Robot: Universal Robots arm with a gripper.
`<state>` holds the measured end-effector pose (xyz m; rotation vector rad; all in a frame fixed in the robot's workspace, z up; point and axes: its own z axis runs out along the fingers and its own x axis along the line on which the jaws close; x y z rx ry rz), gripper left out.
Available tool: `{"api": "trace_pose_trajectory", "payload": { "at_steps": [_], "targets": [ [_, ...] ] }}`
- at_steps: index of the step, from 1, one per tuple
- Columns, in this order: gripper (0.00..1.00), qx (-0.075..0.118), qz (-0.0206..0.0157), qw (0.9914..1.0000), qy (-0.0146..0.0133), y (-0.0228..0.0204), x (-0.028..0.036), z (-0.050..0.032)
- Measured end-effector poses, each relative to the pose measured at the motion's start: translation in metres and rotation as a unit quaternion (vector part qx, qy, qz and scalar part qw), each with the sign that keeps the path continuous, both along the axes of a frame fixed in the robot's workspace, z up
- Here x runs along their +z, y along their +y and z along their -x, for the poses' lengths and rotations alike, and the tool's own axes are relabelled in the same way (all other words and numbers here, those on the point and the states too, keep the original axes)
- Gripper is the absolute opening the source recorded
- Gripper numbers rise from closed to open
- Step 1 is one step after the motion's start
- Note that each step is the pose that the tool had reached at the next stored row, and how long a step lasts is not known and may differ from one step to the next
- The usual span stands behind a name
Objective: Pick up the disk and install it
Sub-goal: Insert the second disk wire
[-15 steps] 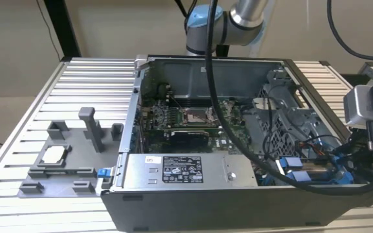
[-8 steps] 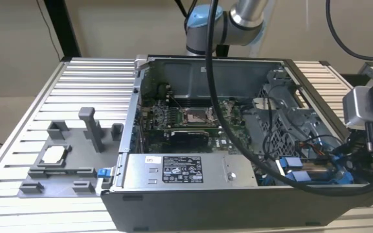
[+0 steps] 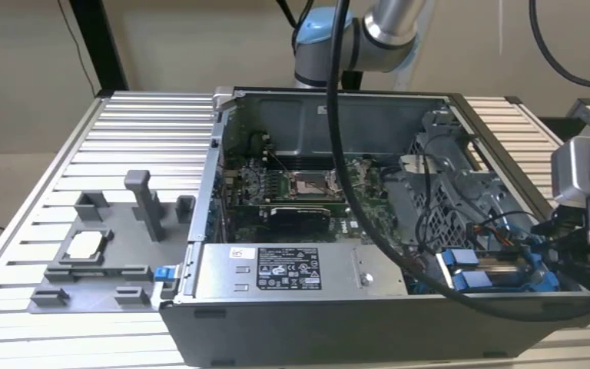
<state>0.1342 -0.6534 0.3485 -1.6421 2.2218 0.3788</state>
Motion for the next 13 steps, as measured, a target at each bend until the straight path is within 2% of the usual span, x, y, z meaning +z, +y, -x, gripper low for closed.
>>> {"api": "trace_pose_trajectory", "payload": {
  "at_steps": [5,13],
  "targets": [
    [1.00,0.000,-0.0013,1.00000,0.0000,-0.0051,0.0000,0.0000],
    [1.00,0.000,-0.0013,1.00000,0.0001,-0.0082,-0.0008,0.0000]
  ]
}}
